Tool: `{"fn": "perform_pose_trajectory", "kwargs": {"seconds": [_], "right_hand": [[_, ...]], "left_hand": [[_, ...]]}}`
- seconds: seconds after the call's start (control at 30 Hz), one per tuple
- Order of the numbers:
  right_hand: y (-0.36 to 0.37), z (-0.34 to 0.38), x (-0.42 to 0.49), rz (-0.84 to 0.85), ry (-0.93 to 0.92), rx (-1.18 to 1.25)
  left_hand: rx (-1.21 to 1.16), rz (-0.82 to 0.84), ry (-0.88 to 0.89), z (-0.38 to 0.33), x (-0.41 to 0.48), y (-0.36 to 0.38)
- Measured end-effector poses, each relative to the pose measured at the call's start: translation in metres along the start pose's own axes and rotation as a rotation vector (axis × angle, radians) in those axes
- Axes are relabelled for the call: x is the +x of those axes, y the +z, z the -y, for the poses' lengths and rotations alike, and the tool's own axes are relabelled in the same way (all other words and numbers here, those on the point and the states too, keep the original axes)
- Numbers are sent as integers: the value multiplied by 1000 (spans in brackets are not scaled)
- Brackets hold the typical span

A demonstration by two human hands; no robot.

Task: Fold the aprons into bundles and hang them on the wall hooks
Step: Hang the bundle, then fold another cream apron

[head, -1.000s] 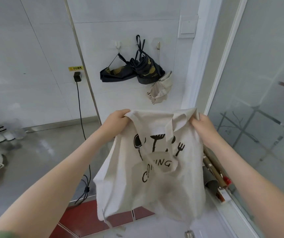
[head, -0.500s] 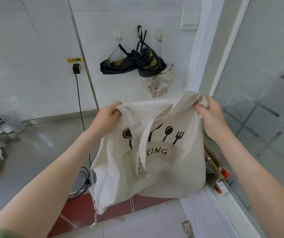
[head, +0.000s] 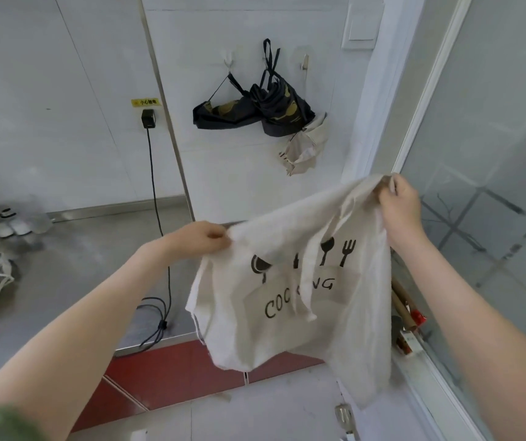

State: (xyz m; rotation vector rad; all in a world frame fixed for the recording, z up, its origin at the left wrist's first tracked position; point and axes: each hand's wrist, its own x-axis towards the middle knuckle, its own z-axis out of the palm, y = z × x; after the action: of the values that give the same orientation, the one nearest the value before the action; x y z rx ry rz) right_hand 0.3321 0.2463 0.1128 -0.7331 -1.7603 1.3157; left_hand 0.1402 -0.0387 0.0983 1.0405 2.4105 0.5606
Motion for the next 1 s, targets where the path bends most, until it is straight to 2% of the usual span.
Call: {"fn": "perform_pose_trajectory", "kwargs": {"seconds": [0.07, 0.2, 0.27, 0.4, 0.57, 0.63, 0.7, 0.8, 0.87, 1.0], "right_hand": [[-4, 0, 1, -5, -7, 1], [-17, 4, 1, -26, 1, -24], [-27, 6, 2, -63, 11, -30], [-54, 2, 6, -112, 39, -18], [-71, 3, -2, -113, 81, -47], [-74, 3, -3, -159, 75, 4], [-73, 4, -5, -176, 74, 41], [-65, 3, -9, -108, 48, -85], [-56, -1, -11, -44, -8, -197], [-36, -18, -18, 275, -23, -580]], "left_hand": [[31, -13, -14, 2, 3, 13], [-163, -265, 3, -14, 7, 22], [-136, -294, 68, -27, 9, 21], [-41, -144, 169, -48, 10, 20], [-121, 234, 141, -45, 14, 24], [-187, 259, 151, -41, 14, 26], [-193, 208, 170, -39, 13, 27], [-7, 82, 141, -32, 11, 25], [-1, 59, 57, -21, 10, 24], [126, 50, -90, 2, 6, 26]]}}
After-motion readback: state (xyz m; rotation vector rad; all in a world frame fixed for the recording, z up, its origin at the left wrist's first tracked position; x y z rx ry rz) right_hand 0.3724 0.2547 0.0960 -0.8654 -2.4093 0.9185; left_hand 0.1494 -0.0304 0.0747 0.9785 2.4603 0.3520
